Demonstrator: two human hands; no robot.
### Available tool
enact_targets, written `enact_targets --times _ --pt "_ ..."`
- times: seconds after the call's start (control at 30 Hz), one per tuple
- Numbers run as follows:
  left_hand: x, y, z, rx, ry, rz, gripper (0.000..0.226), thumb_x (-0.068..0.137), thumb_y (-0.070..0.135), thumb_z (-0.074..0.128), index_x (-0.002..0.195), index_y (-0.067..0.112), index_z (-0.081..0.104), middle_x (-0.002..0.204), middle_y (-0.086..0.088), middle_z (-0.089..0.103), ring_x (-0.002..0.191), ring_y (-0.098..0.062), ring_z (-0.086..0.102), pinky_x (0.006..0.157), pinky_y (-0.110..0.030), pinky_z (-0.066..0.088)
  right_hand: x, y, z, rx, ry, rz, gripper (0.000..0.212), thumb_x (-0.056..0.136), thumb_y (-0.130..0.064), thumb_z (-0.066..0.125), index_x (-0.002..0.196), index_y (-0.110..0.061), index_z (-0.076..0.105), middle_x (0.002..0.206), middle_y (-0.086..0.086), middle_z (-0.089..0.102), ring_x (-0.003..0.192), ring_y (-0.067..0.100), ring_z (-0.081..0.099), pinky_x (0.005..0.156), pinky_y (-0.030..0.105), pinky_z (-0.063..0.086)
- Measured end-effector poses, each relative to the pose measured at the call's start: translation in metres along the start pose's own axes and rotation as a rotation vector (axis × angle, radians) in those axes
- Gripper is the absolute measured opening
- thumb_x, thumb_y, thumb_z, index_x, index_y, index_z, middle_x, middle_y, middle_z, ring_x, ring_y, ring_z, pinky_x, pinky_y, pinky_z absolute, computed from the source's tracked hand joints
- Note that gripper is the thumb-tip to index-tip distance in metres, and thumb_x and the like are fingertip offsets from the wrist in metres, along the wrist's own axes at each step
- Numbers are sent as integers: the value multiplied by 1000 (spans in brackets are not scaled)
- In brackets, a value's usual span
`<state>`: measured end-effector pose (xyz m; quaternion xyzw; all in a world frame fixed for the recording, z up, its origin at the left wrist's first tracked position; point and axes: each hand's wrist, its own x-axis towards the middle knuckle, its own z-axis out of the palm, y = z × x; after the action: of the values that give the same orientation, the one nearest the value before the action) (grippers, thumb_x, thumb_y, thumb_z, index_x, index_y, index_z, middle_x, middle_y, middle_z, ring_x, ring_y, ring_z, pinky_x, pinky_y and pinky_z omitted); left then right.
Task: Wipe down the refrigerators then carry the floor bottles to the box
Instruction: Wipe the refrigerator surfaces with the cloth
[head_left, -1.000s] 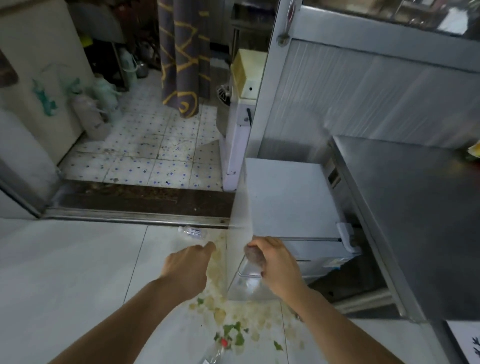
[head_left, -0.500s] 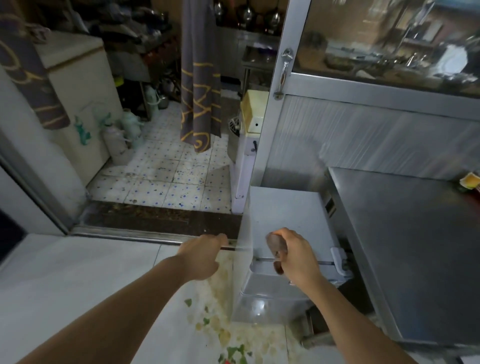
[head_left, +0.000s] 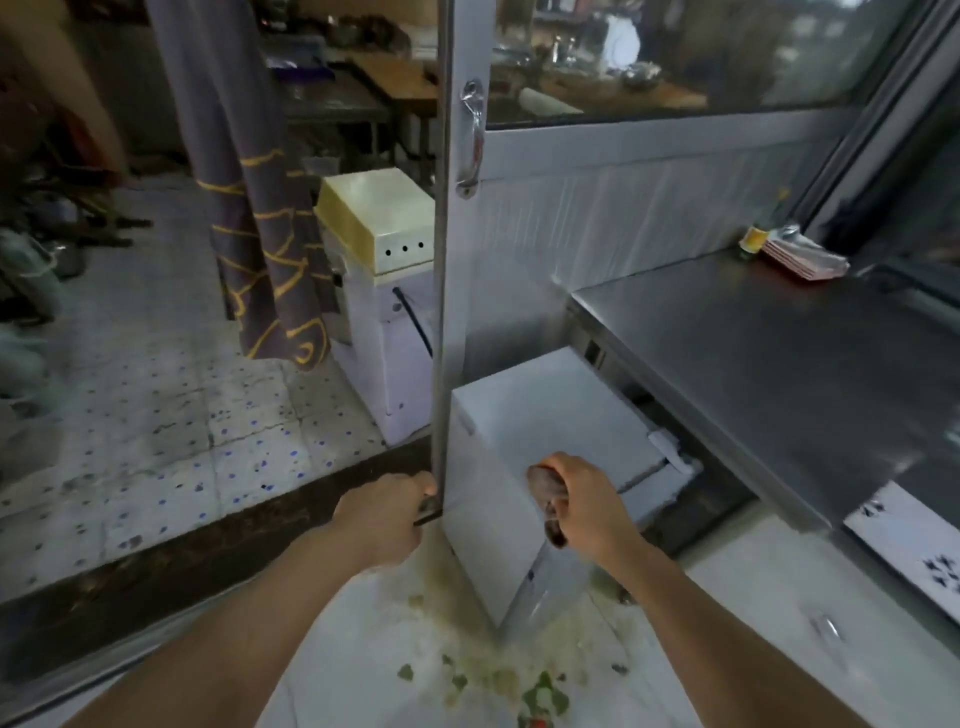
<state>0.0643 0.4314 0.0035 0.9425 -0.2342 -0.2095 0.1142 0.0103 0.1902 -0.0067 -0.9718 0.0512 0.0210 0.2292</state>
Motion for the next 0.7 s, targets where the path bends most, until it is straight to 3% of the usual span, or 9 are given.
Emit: enact_targets --times 0.13,0.23,0.3,0.37,0.57,0.7 --pt "3 -31 -19 29 -59 112 47 86 17 54 131 23 43 125 -5 55 111 -24 55 90 -41 49 -14 -28 13 103 106 195 24 86 5 50 107 -4 56 94 6 54 87 23 55 69 31 43" --pt "16 -39 -23 31 -57 188 40 89 21 53 129 24 46 125 -2 56 110 -25 55 90 -38 47 -22 -33 15 140 159 295 28 85 6 50 109 -6 56 92 1 51 85 21 56 68 24 41" --pt "28 -38 -19 60 -64 244 24 90 17 51 114 25 50 113 -1 58 101 -24 57 83 -35 46 -25 -30 16 187 185 350 28 85 7 50 109 -6 57 94 6 56 85 23 60 70 28 48" --pt "40 -34 -16 93 -90 302 19 89 12 49 106 22 50 98 1 52 96 -26 56 74 -33 42 -26 -25 17 264 222 410 27 86 10 45 106 -3 57 97 14 59 79 26 61 70 40 53" --pt "83 -24 -18 178 -131 406 36 88 10 50 122 21 50 113 -3 54 103 -23 53 85 -35 45 -11 3 32 341 301 525 27 82 14 45 101 0 58 96 21 61 83 36 61 72 49 51" --pt "113 -22 -12 258 -125 474 28 88 15 51 116 16 56 111 -2 58 99 -19 54 79 -32 44 5 15 51 336 364 561 25 81 13 41 87 -7 56 81 16 60 63 28 62 58 45 53"
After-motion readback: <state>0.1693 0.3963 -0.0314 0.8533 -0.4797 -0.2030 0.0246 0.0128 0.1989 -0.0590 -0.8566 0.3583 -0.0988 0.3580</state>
